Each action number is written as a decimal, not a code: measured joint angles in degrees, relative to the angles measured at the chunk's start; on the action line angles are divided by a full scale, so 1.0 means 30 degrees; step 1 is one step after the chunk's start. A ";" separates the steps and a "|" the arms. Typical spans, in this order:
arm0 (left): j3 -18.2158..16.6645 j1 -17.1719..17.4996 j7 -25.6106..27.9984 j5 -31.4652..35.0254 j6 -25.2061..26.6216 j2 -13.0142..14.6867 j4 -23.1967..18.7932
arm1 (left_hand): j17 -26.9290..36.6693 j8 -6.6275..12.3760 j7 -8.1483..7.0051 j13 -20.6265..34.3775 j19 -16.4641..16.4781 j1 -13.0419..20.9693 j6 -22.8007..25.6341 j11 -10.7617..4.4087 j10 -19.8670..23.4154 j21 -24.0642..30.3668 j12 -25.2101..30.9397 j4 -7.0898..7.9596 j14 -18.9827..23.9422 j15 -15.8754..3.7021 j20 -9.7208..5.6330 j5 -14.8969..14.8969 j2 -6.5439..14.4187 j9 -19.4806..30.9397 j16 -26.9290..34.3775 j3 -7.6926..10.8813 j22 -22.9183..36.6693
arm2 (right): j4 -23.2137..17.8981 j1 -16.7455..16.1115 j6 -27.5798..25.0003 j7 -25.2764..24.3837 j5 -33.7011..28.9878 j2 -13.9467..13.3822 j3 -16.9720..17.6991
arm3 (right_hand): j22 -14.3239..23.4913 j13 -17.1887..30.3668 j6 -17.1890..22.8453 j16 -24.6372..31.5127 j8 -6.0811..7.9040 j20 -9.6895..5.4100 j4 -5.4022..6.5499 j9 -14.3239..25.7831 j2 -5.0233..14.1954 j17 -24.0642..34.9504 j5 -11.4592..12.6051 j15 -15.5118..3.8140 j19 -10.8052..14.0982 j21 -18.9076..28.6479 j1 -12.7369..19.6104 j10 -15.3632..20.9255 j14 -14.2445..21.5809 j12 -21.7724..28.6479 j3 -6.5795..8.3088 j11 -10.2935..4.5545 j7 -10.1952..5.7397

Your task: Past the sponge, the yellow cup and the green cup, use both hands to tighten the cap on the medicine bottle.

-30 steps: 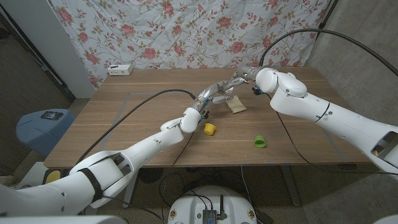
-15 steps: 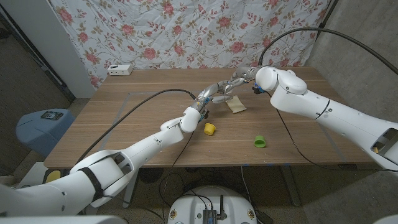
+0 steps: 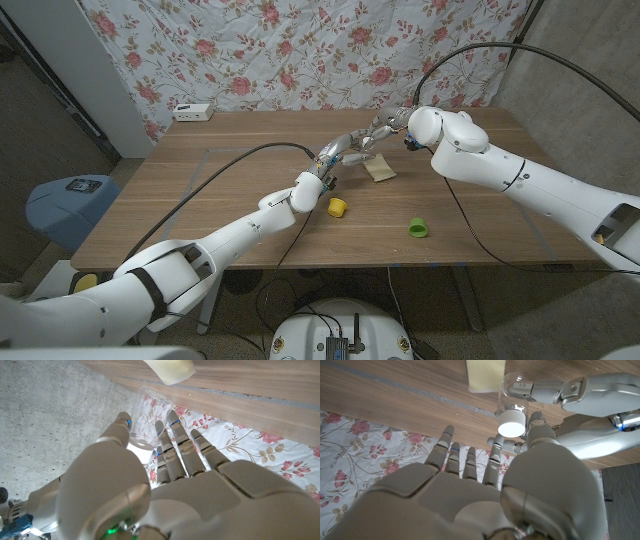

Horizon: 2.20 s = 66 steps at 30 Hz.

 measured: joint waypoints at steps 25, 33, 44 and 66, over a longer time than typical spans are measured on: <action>0.0029 -0.0016 0.0019 -0.0012 -0.0021 -0.0034 0.0008 | 0.0000 0.0000 0.0000 0.0014 0.0000 0.0032 -0.0001 0.0000 0.0000 0.0000 0.0002 -0.0001 0.0000 0.0000 0.0000 -0.0005 0.0006 0.0000 0.0000 -0.0001 0.0000 | 0.0164 -0.0374 -0.0008 -0.0378 -0.0472 0.0275 0.0167 | 0.0002 -0.0002 0.1704 0.0095 0.0577 -0.0261 0.0132 0.0015 0.0118 0.0003 0.0000 -0.0099 0.0264 0.0099 0.0632 0.0389 0.0458 0.0075 0.0292 -0.0176 -0.0337; 0.0033 0.0055 0.0020 -0.0012 -0.0022 -0.0004 -0.0089 | -0.0001 0.0000 0.0000 0.0009 0.0000 0.0005 0.0000 0.0000 0.0000 0.0000 0.0002 -0.0002 0.0000 0.0000 0.0000 -0.0027 0.0028 0.0001 0.0000 -0.0001 0.0000 | 0.0199 -0.0545 -0.0022 -0.0671 -0.0548 0.0343 0.0283 | 0.0002 -0.0001 0.2453 0.0167 0.0922 -0.0408 0.0208 0.0048 0.0194 0.0004 0.0000 -0.0268 0.0412 0.0099 0.0812 0.0631 0.0628 0.0221 0.0368 -0.0207 -0.0203; 0.0034 0.0123 0.0020 0.0009 0.0084 0.0011 -0.0225 | -0.0001 0.0000 0.0000 0.0004 0.0000 -0.0001 -0.0001 0.0000 0.0000 0.0000 -0.0002 -0.0002 -0.0001 0.0000 0.0000 -0.0044 0.0029 0.0000 0.0000 -0.0002 0.0000 | 0.0225 -0.0755 -0.0097 -0.1015 -0.0618 0.0393 0.0358 | 0.0003 -0.0002 0.3219 0.0303 0.1071 -0.0602 0.0288 0.0036 0.0295 0.0005 0.0000 -0.0341 0.0605 0.0225 0.0912 0.1138 0.0900 0.0222 0.0447 -0.0446 -0.0286; 0.0010 0.0249 0.0043 0.0062 0.0253 0.0049 -0.0460 | 0.0000 0.0000 0.0000 0.0015 0.0000 -0.0024 -0.0001 0.0000 0.0000 0.0000 0.0002 -0.0003 0.0000 0.0000 0.0000 -0.0056 -0.0009 0.0000 0.0000 -0.0003 0.0000 | 0.0356 -0.1350 -0.0026 -0.2043 -0.0665 0.0496 0.0679 | 0.0004 -0.0003 0.5055 0.0447 0.1699 -0.0781 0.0461 0.0039 0.0291 0.0006 -0.0072 -0.0818 0.1131 0.0302 0.1051 0.2132 0.1649 0.0372 0.0345 -0.0756 -0.0066</action>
